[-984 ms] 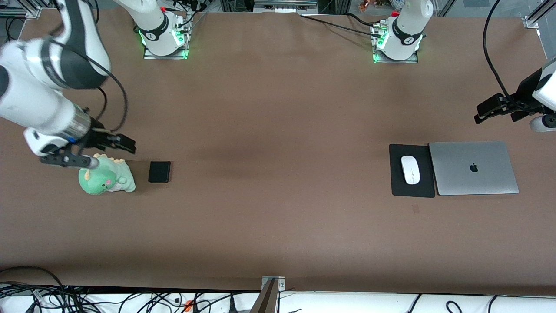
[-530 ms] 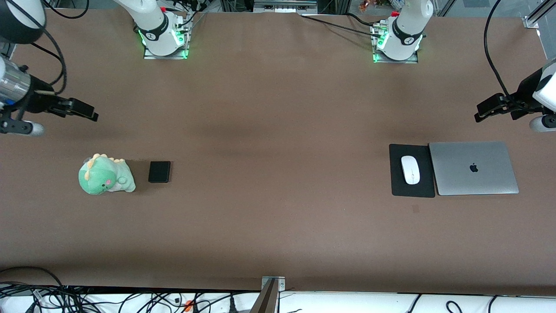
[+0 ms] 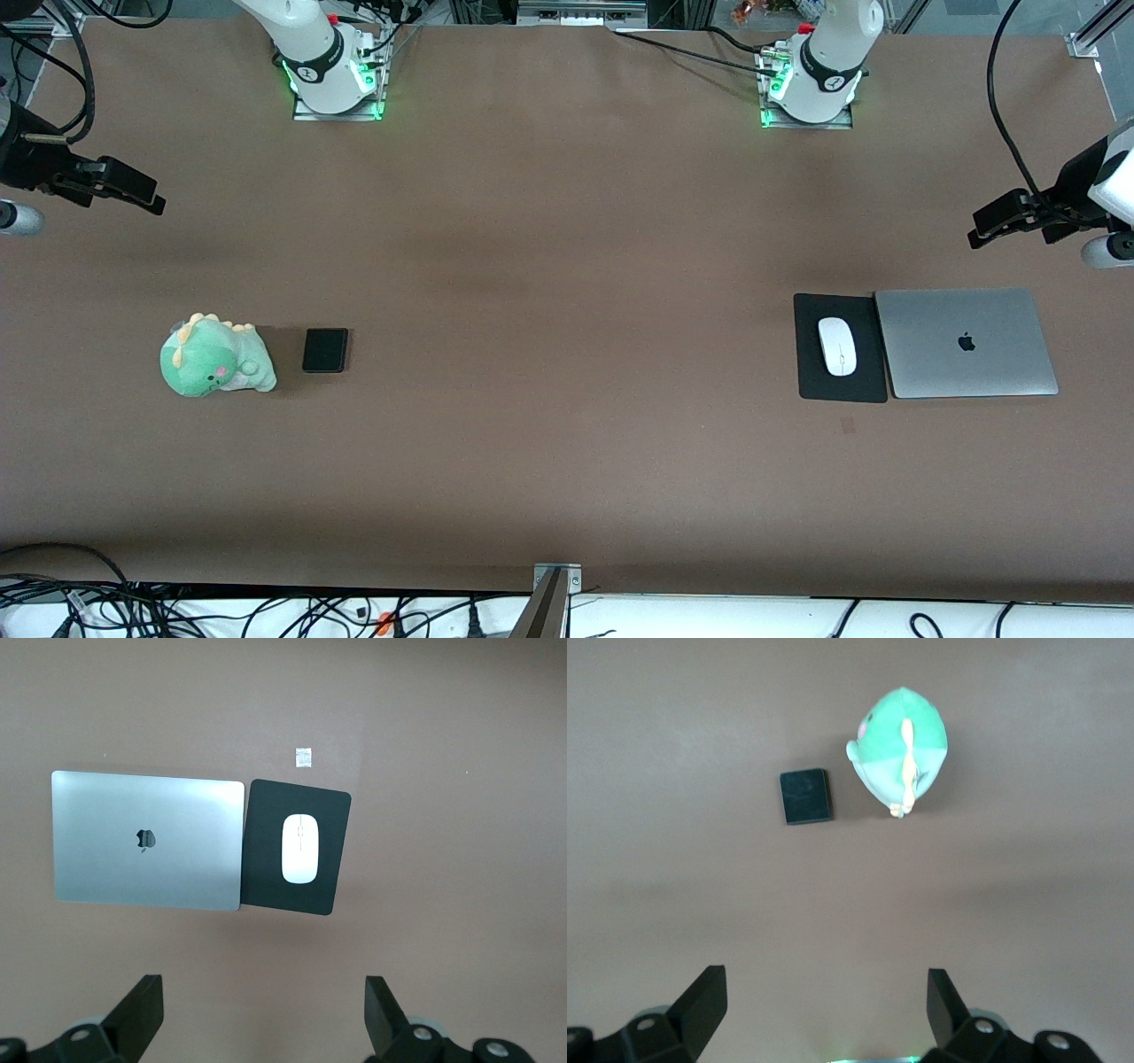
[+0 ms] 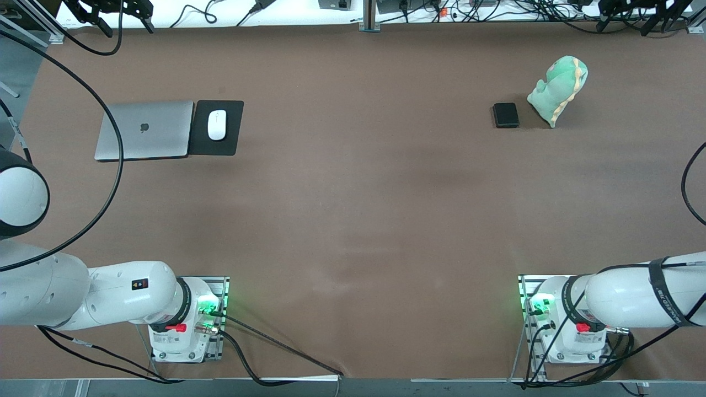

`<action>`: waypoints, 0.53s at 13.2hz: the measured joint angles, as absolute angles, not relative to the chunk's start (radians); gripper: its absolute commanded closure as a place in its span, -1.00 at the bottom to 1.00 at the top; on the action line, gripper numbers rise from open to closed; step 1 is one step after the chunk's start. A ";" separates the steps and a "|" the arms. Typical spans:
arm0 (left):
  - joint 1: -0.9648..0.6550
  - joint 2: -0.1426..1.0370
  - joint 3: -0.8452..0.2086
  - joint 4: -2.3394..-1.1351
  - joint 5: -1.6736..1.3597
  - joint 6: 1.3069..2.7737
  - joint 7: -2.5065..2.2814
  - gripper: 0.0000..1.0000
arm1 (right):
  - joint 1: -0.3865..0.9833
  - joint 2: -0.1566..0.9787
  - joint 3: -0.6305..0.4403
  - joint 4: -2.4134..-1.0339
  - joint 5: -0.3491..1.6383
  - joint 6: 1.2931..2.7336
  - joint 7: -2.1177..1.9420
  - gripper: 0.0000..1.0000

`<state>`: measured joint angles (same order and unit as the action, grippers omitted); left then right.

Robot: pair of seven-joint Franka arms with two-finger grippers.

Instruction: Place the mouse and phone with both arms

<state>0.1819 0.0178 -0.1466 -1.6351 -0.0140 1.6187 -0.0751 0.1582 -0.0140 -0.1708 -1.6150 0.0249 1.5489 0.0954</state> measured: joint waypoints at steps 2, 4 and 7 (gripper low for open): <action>0.182 0.018 -0.147 -1.635 -0.014 1.618 -0.076 -1.00 | 0.157 -0.006 -0.170 -1.576 0.025 1.549 0.095 -1.00; 0.182 0.018 -0.147 -1.635 -0.014 1.617 -0.076 -1.00 | 0.155 0.003 -0.170 -1.556 0.025 1.549 0.095 -1.00; 0.182 0.018 -0.147 -1.635 -0.014 1.616 -0.076 -1.00 | 0.155 0.018 -0.170 -1.535 0.025 1.551 0.095 -1.00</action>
